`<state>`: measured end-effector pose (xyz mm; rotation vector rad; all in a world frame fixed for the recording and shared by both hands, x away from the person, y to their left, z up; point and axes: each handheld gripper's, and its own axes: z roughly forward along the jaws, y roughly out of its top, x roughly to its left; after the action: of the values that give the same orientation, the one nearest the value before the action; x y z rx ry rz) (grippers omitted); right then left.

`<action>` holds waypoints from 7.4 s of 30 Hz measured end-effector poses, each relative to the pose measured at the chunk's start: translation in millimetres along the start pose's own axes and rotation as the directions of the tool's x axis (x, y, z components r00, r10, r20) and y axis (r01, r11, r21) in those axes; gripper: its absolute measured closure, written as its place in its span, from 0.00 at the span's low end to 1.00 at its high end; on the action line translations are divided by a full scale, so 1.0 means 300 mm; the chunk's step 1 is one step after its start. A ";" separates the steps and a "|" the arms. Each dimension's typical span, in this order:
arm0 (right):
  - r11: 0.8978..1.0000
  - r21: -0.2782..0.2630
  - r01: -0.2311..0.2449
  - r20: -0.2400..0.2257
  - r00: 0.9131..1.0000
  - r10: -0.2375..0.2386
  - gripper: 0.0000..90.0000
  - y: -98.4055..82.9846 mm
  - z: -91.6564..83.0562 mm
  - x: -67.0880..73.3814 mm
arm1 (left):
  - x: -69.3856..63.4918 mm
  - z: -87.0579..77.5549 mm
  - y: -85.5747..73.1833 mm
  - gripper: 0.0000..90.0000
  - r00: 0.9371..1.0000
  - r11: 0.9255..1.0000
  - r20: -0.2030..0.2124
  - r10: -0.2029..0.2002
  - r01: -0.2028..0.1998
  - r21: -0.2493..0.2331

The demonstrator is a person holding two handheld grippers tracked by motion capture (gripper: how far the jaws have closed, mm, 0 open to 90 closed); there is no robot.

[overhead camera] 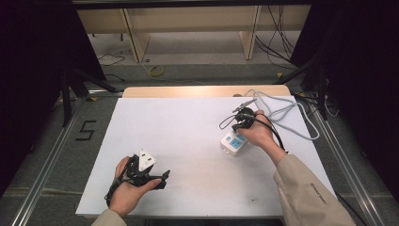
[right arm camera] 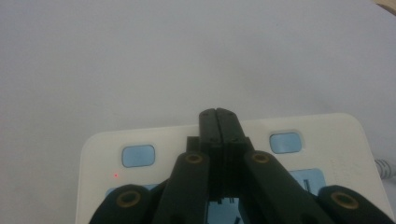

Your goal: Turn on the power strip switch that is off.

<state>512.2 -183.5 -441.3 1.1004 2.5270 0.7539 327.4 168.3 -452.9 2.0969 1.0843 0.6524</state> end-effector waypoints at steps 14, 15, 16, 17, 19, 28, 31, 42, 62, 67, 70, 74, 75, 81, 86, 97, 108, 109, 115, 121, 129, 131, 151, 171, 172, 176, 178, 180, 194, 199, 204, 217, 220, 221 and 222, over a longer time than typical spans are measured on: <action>0.999 0.029 0.013 0.003 1.000 -0.013 1.00 0.012 0.000 0.004 | -0.001 0.000 0.000 0.11 1.000 1.000 0.000 0.001 -0.001 0.000; 0.999 0.030 0.016 0.007 1.000 -0.016 1.00 0.013 0.001 0.005 | -0.001 0.000 0.000 0.11 1.000 1.000 0.000 0.000 0.000 0.000; 0.999 0.033 0.016 0.009 1.000 -0.017 1.00 0.014 0.001 0.006 | -0.001 0.000 0.000 0.11 1.000 1.000 0.000 0.000 0.000 0.000; 0.999 0.036 0.018 0.009 1.000 -0.018 1.00 0.014 0.002 0.007 | -0.001 0.000 0.000 0.11 1.000 1.000 0.000 0.001 -0.001 -0.001; 0.999 0.038 0.018 0.012 1.000 -0.019 1.00 0.015 0.003 0.008 | -0.001 0.000 0.000 0.11 1.000 1.000 0.000 0.002 -0.002 0.000; 0.998 0.056 0.014 0.008 1.000 -0.015 1.00 0.022 0.004 0.008 | -0.001 -0.001 0.001 0.11 1.000 1.000 0.001 0.001 -0.001 -0.002; 0.998 0.056 0.012 0.004 1.000 -0.012 1.00 0.022 0.005 0.005 | -0.002 -0.001 0.001 0.11 1.000 1.000 0.000 0.002 -0.002 -0.003; 0.997 0.073 -0.002 0.003 1.000 0.002 1.00 0.028 0.008 0.004 | -0.002 -0.002 0.002 0.11 1.000 1.000 0.000 0.002 -0.002 -0.003; 0.994 0.104 -0.015 0.008 1.000 0.014 1.00 0.036 0.009 0.007 | -0.006 -0.001 0.003 0.11 1.000 1.000 0.001 0.005 -0.005 -0.004; 0.993 0.114 -0.016 0.012 1.000 0.015 1.00 0.040 0.011 0.009 | -0.009 -0.001 0.004 0.11 1.000 1.000 0.001 0.005 -0.005 -0.005; 0.993 0.117 -0.012 0.020 1.000 0.010 1.00 0.042 0.012 0.013 | -0.010 -0.001 0.004 0.11 1.000 1.000 0.003 0.007 -0.007 -0.002; 0.993 0.121 -0.004 0.027 1.000 0.001 1.00 0.044 0.012 0.015 | -0.010 -0.002 0.004 0.11 1.000 1.000 0.003 0.007 -0.007 -0.002; 0.993 0.121 -0.005 0.027 1.000 0.002 1.00 0.044 0.012 0.015 | -0.010 -0.001 0.004 0.11 1.000 1.000 0.003 0.007 -0.007 -0.003; 0.992 0.129 -0.007 0.032 0.999 0.002 1.00 0.047 0.013 0.017 | -0.010 -0.002 0.005 0.11 1.000 1.000 0.003 0.005 -0.005 -0.004; 0.991 0.133 -0.006 0.035 0.999 0.002 1.00 0.049 0.014 0.018 | -0.011 -0.001 0.005 0.11 1.000 1.000 0.004 0.006 -0.006 -0.003; 0.989 0.148 -0.013 0.040 0.999 0.007 1.00 0.055 0.015 0.023 | -0.013 -0.002 0.005 0.11 1.000 1.000 0.005 0.006 -0.006 -0.003; 0.989 0.145 -0.006 0.034 0.999 0.001 1.00 0.060 0.025 0.033 | -0.012 -0.002 0.003 0.11 1.000 1.000 0.006 0.004 -0.004 -0.006; 0.990 0.143 -0.007 0.033 0.999 0.002 1.00 0.059 0.025 0.031 | -0.012 -0.002 0.003 0.11 1.000 1.000 0.006 0.004 -0.004 -0.006; 0.990 0.143 -0.004 0.034 0.999 0.000 1.00 0.059 0.024 0.034 | -0.012 -0.001 0.004 0.11 1.000 1.000 0.005 0.005 -0.005 -0.004; 0.991 0.137 -0.006 0.036 0.999 0.002 1.00 0.056 0.024 0.033 | -0.011 -0.002 0.004 0.11 1.000 1.000 0.004 0.005 -0.005 -0.004; 0.991 0.131 -0.008 0.029 1.000 0.004 1.00 0.053 0.023 0.029 | -0.011 -0.001 0.004 0.11 1.000 1.000 0.005 0.007 -0.007 -0.003; 0.992 0.129 -0.010 0.029 1.000 0.006 1.00 0.052 0.022 0.029 | -0.010 -0.001 0.004 0.11 1.000 1.000 0.004 0.007 -0.007 -0.003; 0.994 0.113 -0.001 0.026 1.000 -0.002 1.00 0.045 0.020 0.030 | -0.008 0.000 0.004 0.11 1.000 1.000 0.003 0.007 -0.007 -0.003; 0.999 0.046 0.019 0.052 0.998 -0.022 0.91 0.022 -0.029 0.018 | -0.008 0.001 0.004 0.12 1.000 1.000 0.001 0.002 -0.002 -0.004; 0.999 0.044 0.020 0.053 0.998 -0.022 0.90 0.017 -0.031 0.017 | -0.008 0.001 0.004 0.12 1.000 1.000 0.001 0.002 -0.002 -0.004; 0.999 0.035 0.009 0.048 0.999 -0.010 0.86 0.001 -0.041 0.013 | -0.010 0.002 0.004 0.12 1.000 1.000 0.003 0.004 -0.004 -0.001; 1.000 0.027 0.004 0.043 0.999 -0.005 0.83 -0.007 -0.047 0.013 | -0.010 0.002 0.005 0.12 1.000 1.000 0.003 0.005 -0.005 -0.001; 1.000 0.018 0.002 0.040 0.999 -0.003 0.81 -0.016 -0.056 0.012 | -0.009 0.002 0.004 0.12 1.000 1.000 0.002 0.005 -0.005 -0.001; 0.996 -0.081 -0.045 -0.009 0.999 0.045 0.64 -0.142 -0.151 0.019 | -0.010 0.002 0.001 0.12 1.000 1.000 0.003 0.000 0.000 0.003; 0.991 -0.112 -0.069 -0.034 0.997 0.066 0.60 -0.208 -0.191 0.025 | -0.012 0.004 0.001 0.12 1.000 1.000 0.002 0.000 0.000 0.004; 0.983 -0.161 -0.087 -0.051 0.995 0.080 0.53 -0.282 -0.225 0.036 | -0.013 0.004 0.000 0.12 1.000 1.000 0.004 0.002 -0.002 0.006; 0.947 -0.308 -0.093 -0.061 0.995 0.079 0.46 -0.484 -0.352 0.095 | -0.018 -0.004 0.000 0.12 1.000 1.000 0.012 -0.007 0.007 -0.004; 0.939 -0.330 -0.100 -0.058 0.995 0.086 0.46 -0.522 -0.376 0.102 | -0.020 -0.005 0.001 0.12 1.000 1.000 0.013 -0.004 0.004 -0.005; 0.936 -0.336 -0.104 -0.057 0.994 0.091 0.46 -0.532 -0.383 0.105 | -0.021 -0.005 0.001 0.12 1.000 1.000 0.014 -0.003 0.003 -0.005; 0.933 -0.344 -0.106 -0.058 0.994 0.091 0.45 -0.540 -0.388 0.107 | -0.022 -0.005 0.001 0.12 1.000 1.000 0.015 -0.004 0.004 -0.006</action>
<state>342.3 -293.2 -438.6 1.1001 2.2615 1.2071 323.0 163.2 -452.4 2.0909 1.0768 0.6365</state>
